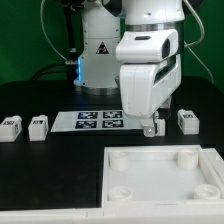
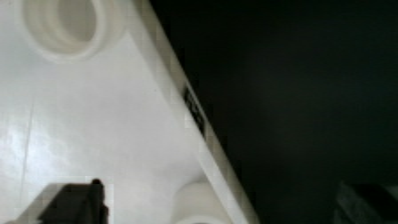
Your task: Assemble one leg
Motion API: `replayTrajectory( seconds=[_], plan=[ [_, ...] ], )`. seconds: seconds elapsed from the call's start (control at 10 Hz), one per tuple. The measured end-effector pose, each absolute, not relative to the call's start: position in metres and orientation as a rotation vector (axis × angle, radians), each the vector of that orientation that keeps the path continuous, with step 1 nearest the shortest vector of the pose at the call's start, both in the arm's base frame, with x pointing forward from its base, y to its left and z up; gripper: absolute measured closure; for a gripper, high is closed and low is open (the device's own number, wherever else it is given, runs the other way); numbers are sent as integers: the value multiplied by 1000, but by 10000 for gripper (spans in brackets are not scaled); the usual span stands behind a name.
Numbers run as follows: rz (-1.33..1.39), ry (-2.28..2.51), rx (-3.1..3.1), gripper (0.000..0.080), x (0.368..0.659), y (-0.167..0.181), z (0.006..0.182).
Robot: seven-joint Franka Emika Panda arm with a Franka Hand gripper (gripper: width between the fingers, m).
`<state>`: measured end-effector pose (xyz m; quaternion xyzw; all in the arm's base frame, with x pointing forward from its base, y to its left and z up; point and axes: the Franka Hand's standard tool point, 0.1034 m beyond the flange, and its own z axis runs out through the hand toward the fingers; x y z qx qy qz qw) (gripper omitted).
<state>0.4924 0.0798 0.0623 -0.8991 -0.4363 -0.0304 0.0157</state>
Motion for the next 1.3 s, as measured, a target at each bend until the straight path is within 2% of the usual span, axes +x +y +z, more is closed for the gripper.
replayTrajectory(
  seconds=[0.3, 0.7, 0.9, 1.0, 1.3],
  plan=[
    [-59, -696, -2994, 151, 470, 127, 62],
    [-10, 64, -3022, 151, 462, 134, 57],
    [37, 437, -2992, 151, 440, 156, 54],
    [39, 422, -2991, 151, 438, 163, 55],
    [183, 344, -3008, 151, 435, 154, 53]
  ],
)
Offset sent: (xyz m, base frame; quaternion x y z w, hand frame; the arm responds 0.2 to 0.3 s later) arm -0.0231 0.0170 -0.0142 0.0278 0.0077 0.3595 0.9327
